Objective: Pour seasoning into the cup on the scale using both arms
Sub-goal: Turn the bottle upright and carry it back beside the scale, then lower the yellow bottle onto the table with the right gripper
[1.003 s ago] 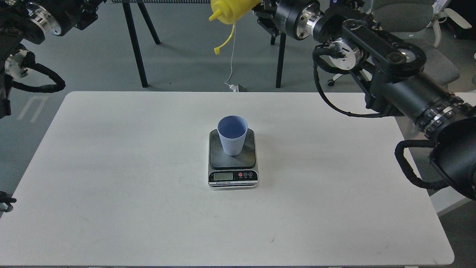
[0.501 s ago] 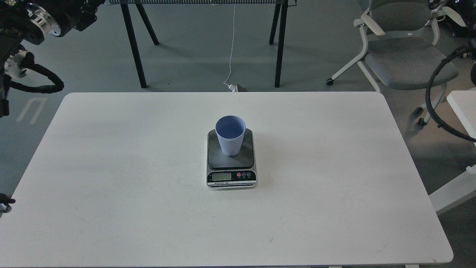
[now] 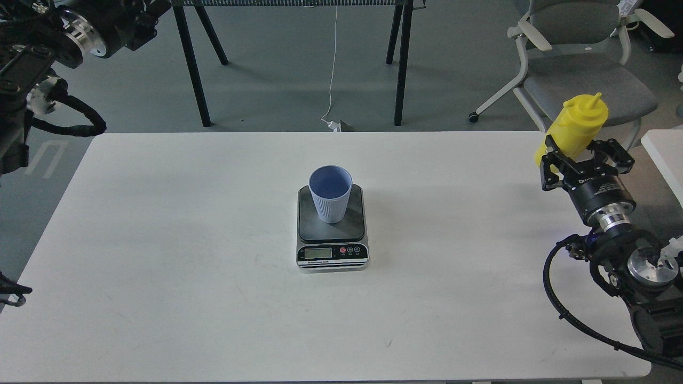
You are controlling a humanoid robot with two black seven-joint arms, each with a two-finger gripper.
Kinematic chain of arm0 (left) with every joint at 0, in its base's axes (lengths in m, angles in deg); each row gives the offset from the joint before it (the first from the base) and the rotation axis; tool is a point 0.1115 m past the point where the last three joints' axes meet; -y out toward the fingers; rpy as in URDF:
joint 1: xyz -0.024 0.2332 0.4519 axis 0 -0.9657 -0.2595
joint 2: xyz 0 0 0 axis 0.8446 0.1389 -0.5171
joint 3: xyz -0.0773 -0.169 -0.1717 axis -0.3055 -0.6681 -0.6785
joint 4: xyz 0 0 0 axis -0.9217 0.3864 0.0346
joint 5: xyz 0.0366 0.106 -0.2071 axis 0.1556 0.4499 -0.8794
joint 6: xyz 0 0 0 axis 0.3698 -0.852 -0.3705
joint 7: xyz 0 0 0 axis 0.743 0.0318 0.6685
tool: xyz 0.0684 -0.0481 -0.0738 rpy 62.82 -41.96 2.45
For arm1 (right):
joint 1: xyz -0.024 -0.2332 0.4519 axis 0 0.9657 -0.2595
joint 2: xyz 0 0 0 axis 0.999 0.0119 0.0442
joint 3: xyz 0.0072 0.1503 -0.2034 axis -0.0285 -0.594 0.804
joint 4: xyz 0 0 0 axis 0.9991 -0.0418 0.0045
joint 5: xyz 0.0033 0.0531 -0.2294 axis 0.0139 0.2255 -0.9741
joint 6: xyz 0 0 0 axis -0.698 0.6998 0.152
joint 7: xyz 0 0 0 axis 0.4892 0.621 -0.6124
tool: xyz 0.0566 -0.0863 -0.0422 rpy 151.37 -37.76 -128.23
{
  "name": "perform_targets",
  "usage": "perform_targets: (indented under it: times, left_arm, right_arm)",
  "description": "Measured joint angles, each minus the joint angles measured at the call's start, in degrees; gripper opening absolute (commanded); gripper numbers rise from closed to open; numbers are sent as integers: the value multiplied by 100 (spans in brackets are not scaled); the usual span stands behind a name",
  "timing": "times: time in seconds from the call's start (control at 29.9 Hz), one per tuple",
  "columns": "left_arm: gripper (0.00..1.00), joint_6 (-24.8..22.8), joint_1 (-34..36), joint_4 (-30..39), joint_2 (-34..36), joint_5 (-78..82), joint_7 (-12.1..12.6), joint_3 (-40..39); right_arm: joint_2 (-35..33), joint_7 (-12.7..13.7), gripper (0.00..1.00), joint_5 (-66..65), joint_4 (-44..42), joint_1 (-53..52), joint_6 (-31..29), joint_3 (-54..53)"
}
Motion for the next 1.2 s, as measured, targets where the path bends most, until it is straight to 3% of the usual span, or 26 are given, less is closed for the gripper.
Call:
perform_targets:
  times: [0.3, 0.67, 1.2]
  left_arm:
    - [100, 0, -3, -1, 28, 10, 0, 32]
    - [99, 0, -8, -1, 10, 2, 0, 26]
    - [100, 0, -79, -1, 1, 2, 0, 25]
  right_arm:
    - [1052, 8, 30, -138, -55, 250, 0, 65]
    - [1185, 63, 32, -212, -805, 109, 0, 84]
    - [1789, 95, 33, -591, -1001, -8, 0, 111]
